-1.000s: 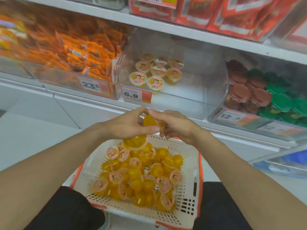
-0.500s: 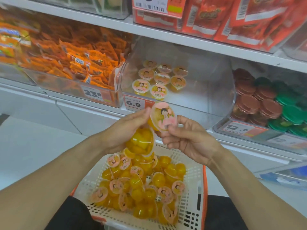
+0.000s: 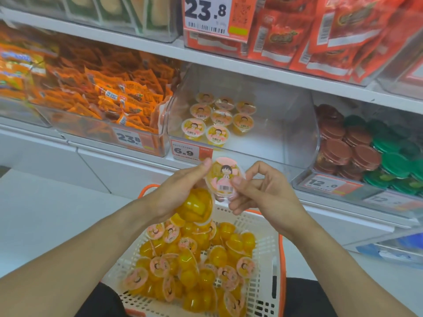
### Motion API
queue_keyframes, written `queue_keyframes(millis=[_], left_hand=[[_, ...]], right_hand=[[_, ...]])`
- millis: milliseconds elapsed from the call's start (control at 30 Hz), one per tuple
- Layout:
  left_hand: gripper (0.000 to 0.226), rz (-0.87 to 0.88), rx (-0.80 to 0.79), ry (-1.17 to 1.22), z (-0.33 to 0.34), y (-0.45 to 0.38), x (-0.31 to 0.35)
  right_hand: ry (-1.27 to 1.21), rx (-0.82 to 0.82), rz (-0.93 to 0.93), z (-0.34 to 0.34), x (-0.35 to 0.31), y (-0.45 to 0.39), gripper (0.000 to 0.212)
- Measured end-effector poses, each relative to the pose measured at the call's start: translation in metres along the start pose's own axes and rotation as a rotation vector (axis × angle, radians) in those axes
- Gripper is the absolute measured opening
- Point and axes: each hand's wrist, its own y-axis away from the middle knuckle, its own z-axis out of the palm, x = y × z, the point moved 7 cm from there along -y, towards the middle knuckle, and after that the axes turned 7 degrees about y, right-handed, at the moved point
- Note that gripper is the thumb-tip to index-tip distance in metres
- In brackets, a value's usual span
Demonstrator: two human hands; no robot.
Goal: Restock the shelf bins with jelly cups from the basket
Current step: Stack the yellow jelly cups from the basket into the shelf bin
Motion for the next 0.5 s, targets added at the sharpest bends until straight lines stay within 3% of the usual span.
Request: queue_keyframes(millis=[67,200,367,500], left_hand=[[0.055,-0.023,0.064,-0.047,-0.004,-0.003,-0.002],[0.027,0.062,0.295,-0.239,-0.024,-0.01,-0.002],[0.037,0.142,0.417,-0.39,-0.036,-0.009,-0.002],[0.033,0.191,0.476,-0.359,-0.041,-0.009,0.002]], right_hand=[[-0.005,0.088,-0.04,-0.011,-0.016,-0.004,0.024],[0.036,0.307,-0.049,-0.049,-0.047,-0.043,0.019],[0.537,0.33,0.291,-0.084,-0.021,-0.116,0.019],[0.598,0.268,0.548,-0.09,0.023,-0.143,0.024]])
